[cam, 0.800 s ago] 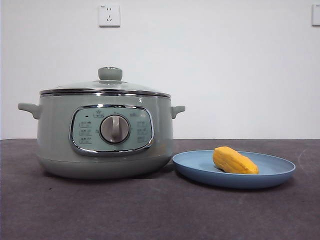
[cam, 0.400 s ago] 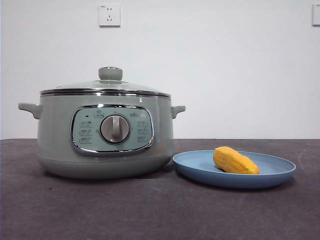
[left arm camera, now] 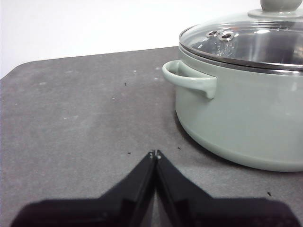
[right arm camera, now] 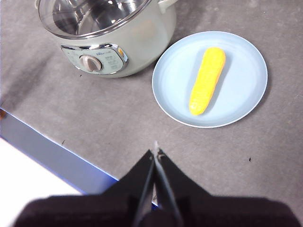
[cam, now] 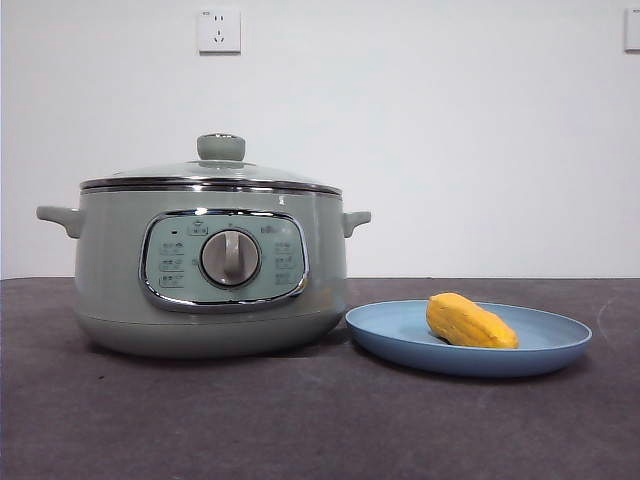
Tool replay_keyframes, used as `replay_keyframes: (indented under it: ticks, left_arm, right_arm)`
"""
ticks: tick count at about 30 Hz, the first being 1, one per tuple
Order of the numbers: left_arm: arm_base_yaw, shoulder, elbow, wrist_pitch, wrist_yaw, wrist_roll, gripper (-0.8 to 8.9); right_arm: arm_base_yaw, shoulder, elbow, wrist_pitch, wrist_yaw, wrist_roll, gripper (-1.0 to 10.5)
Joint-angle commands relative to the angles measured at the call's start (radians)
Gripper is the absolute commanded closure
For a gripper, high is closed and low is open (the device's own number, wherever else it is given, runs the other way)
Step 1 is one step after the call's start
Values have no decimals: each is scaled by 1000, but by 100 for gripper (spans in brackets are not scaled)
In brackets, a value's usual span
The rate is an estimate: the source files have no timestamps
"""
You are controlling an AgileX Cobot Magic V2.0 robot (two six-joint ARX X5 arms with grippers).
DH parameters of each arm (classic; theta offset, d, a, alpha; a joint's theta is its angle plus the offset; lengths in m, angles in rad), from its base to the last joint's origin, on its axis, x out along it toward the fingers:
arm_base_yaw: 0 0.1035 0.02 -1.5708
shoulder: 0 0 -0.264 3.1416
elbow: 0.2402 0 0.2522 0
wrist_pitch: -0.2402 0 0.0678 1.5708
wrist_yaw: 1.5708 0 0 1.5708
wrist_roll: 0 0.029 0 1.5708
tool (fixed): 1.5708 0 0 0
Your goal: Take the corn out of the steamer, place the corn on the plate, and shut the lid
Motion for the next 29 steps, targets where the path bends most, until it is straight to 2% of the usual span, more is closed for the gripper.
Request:
replay_keyframes:
  ticks: [1,4,8,14,18,22,27,29]
  left_arm:
    - [3,-4,-13,3,0,-6,817]
    - [3,-4,-13,3,0,-6,817]
    - [3,-3,-13,3,-1,-6,817]
    - [3,-3,-13,3,0,-6,817]
    - [3,-3,-13,3,-1,-6,817]
    - [3,-3,-13,3,0,-6,817]
    - [3,-3,-13,3,-1,-6,817]
    - [3,-3,-13,3,0,-6,817]
  right_arm:
    - [2,0,-3,3,1,2,947]
    - [2,0,-3,3,5,-2,946]
    - [-19,-17,-4,50,13,-57,946]
    - [-147,-157,-88,401,23,-37,946]
    - [-231,-282,-235,544,37,-47,946]
    - [-295,-412,-444,736,93,-51,946]
    - [-321,-531,-666,923,94,-51,946]
    - [-323,-563,-729,956,138,-51,946]
